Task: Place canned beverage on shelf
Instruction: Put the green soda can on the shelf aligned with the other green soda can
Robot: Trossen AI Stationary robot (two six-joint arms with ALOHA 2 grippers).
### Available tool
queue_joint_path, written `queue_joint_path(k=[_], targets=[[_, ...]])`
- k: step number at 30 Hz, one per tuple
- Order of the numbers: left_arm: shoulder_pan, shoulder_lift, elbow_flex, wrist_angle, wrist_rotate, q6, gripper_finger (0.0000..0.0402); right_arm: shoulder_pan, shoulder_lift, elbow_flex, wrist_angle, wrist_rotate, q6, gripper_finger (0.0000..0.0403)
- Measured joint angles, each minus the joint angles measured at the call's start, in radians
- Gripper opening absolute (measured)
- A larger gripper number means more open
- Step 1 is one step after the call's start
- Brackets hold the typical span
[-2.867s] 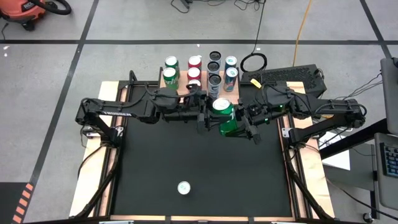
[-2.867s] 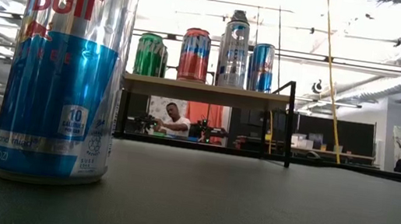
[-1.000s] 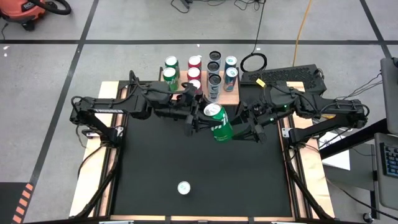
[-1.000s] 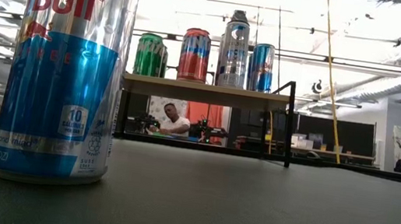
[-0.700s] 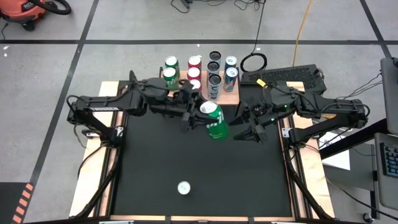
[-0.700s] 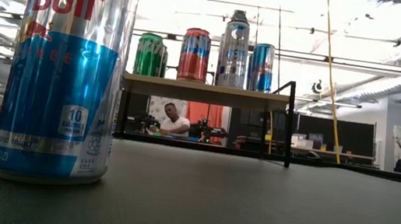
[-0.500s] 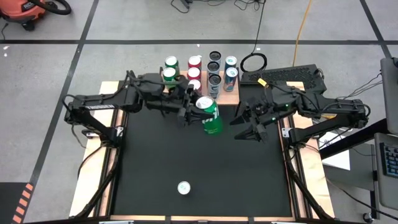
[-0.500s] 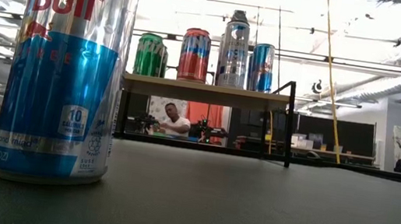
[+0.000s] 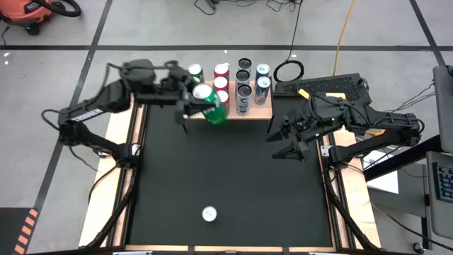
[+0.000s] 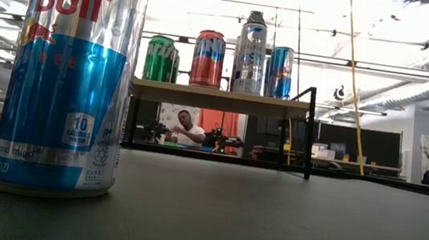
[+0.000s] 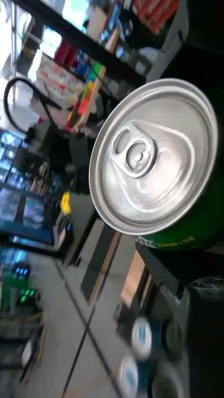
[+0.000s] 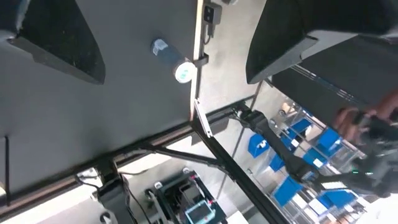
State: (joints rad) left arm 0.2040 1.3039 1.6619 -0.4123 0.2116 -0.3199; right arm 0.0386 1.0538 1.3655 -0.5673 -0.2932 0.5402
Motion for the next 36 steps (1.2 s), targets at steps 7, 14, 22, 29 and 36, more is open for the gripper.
queue_joint_path(k=[7, 14, 22, 29, 36], targets=[[0.099, -0.082, 0.000, -0.108, 0.068, 0.087, 0.0305, 0.006, -0.025, 0.000, -0.010, 0.000, 0.038, 0.0368], [0.154, -0.095, 0.000, -0.186, 0.156, 0.162, 0.0305, 0.022, -0.037, 0.000, -0.006, -0.006, 0.101, 0.0368], [0.193, -0.063, -0.002, -0.250, 0.184, 0.353, 0.0305, 0.054, -0.037, 0.000, 0.051, 0.008, 0.224, 0.0368], [0.256, -0.047, -0.031, -0.361, 0.297, 0.457, 0.0305, 0.083, -0.037, 0.000, 0.212, 0.095, 0.295, 0.0368], [0.357, -0.048, -0.160, -0.373, 0.453, 0.546, 0.0305, 0.128, -0.037, 0.000, 0.275, 0.220, 0.312, 0.0368]])
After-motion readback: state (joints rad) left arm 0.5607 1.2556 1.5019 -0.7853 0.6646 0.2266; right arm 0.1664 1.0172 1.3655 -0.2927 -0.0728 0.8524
